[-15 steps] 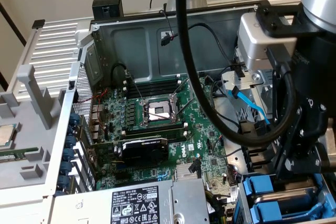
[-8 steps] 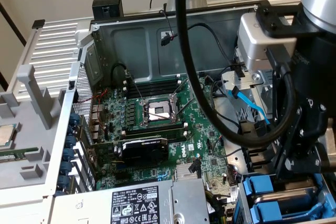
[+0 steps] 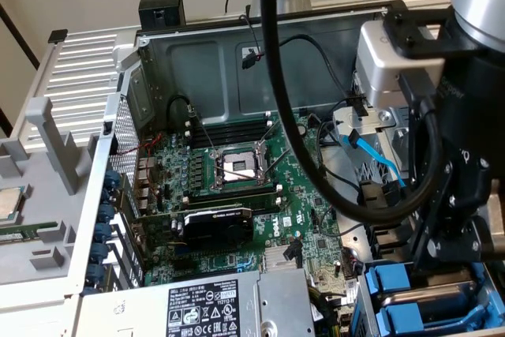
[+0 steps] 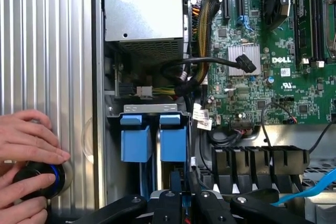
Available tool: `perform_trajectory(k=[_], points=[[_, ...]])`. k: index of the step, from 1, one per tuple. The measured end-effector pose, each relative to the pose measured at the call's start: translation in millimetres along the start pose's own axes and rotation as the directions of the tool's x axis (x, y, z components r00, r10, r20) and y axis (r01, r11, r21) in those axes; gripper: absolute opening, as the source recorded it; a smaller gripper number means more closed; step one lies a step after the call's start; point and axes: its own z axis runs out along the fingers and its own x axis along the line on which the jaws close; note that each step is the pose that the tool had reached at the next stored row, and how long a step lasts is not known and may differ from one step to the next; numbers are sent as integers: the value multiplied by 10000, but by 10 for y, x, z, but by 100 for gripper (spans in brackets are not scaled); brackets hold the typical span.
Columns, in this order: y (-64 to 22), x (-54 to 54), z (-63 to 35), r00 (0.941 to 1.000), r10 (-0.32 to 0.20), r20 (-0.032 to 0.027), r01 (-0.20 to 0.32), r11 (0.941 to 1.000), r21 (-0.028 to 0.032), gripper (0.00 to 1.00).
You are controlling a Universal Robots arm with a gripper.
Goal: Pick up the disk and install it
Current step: 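Insert the second disk wire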
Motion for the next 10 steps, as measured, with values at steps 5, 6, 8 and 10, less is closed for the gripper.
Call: perform_trajectory(k=[5, 6, 8, 10], points=[[1, 23, 1, 10000, 1, 3, -1, 10000, 0, 16], [0, 29, 2, 10000, 1, 3, -1, 10000, 0, 16], [0, 36, 2, 10000, 0, 4, 0, 10000, 0, 16], [-1, 37, 2, 10000, 0, 5, 0, 10000, 0, 16]])
